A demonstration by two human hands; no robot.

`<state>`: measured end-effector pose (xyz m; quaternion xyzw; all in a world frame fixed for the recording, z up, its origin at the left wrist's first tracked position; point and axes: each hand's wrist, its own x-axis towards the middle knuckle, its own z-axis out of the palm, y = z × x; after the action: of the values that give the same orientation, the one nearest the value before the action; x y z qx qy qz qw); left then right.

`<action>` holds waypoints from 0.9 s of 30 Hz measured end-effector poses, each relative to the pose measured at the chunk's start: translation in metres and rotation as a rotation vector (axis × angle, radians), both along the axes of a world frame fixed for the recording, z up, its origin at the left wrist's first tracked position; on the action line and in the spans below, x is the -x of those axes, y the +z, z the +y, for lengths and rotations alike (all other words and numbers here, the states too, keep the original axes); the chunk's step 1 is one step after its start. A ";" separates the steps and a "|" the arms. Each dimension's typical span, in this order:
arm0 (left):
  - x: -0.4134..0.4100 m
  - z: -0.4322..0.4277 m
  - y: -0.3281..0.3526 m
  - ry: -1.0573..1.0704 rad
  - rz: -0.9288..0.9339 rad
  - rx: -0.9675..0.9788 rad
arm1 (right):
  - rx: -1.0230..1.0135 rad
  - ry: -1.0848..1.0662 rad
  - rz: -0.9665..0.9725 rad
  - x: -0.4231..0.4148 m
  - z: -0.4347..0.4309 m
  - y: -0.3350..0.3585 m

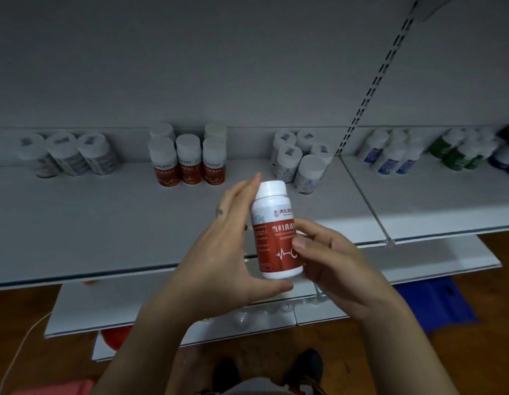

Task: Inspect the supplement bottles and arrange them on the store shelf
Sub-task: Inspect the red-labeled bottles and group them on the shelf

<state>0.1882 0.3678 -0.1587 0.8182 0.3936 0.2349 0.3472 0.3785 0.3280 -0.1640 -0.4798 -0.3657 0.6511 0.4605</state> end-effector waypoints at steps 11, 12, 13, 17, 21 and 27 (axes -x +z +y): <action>0.016 0.007 -0.006 0.074 -0.012 -0.019 | -0.022 0.017 -0.080 0.023 0.017 0.003; 0.017 0.007 -0.005 0.076 -0.007 -0.026 | -0.025 0.022 -0.085 0.024 0.017 0.002; 0.018 0.007 -0.005 0.073 -0.004 -0.028 | -0.028 0.032 -0.082 0.025 0.018 0.002; 0.019 0.005 -0.003 0.066 -0.002 -0.004 | -0.026 0.072 -0.043 0.029 0.019 0.000; 0.020 0.005 -0.003 0.071 0.009 -0.012 | -0.023 0.107 -0.036 0.030 0.020 -0.001; 0.022 0.010 -0.006 0.041 0.005 -0.072 | 0.004 0.098 -0.039 0.031 0.022 -0.001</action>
<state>0.1665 0.3774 -0.1647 0.8226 0.4022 0.2539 0.3116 0.3474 0.3499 -0.1649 -0.4747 -0.3966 0.6641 0.4200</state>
